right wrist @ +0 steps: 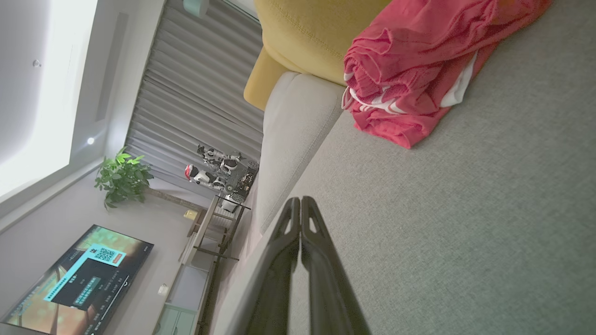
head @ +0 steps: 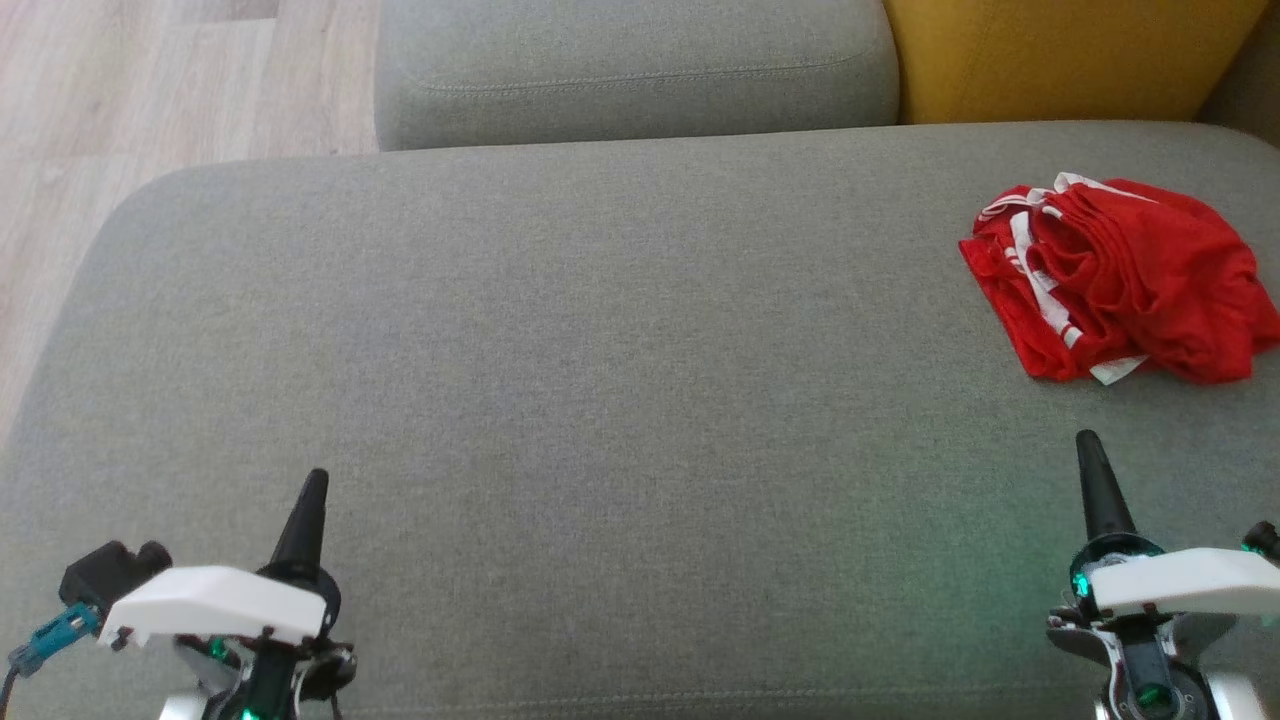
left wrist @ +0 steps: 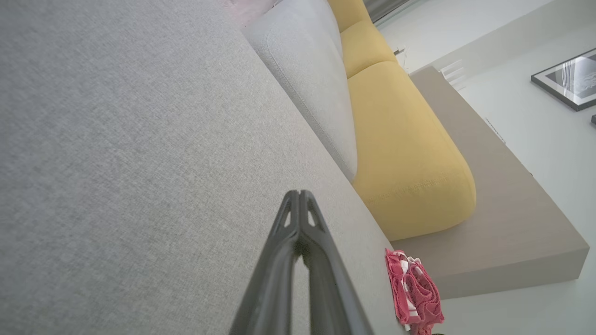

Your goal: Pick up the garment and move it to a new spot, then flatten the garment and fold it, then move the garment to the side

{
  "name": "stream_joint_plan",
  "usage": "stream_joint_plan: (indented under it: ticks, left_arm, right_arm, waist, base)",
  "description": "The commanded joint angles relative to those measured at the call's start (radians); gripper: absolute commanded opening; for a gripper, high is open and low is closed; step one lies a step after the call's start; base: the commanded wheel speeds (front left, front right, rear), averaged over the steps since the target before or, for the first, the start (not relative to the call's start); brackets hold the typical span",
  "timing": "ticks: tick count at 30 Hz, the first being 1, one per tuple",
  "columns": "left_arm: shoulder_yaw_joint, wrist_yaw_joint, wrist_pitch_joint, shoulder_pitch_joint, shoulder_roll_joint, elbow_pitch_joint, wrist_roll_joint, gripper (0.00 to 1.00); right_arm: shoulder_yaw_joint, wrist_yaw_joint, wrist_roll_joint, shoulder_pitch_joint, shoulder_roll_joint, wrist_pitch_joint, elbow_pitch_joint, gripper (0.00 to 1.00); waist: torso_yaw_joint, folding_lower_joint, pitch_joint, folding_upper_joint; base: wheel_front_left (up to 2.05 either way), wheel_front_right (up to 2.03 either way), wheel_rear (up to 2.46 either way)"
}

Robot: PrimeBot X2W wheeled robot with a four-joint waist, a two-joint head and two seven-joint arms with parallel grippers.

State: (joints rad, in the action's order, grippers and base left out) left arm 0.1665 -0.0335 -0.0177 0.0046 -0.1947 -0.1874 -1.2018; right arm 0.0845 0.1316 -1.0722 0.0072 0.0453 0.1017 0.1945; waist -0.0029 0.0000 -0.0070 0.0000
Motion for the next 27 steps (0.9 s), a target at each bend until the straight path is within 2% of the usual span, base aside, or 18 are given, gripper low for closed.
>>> stream_joint_plan:
  ticks: [1,27]
  left_arm:
    - [-0.046,0.015,0.005,-0.065,-0.004,0.024,-0.024,0.00]
    - [-0.169,0.101,0.068,-0.091,0.073,-0.023,-0.255,0.00]
  right_arm:
    - [-0.006,-0.001,-0.034,-0.058,0.004,0.003,-0.027,0.00]
    - [0.015,-0.001,-0.323,-0.091,0.005,0.009,0.018,0.00]
  waist:
    - [0.000,0.0000,0.000,0.0000]
    - [0.002,0.0000,0.006,0.0000]
  base:
    - [0.00,0.00,0.00]
    - [0.00,0.00,0.00]
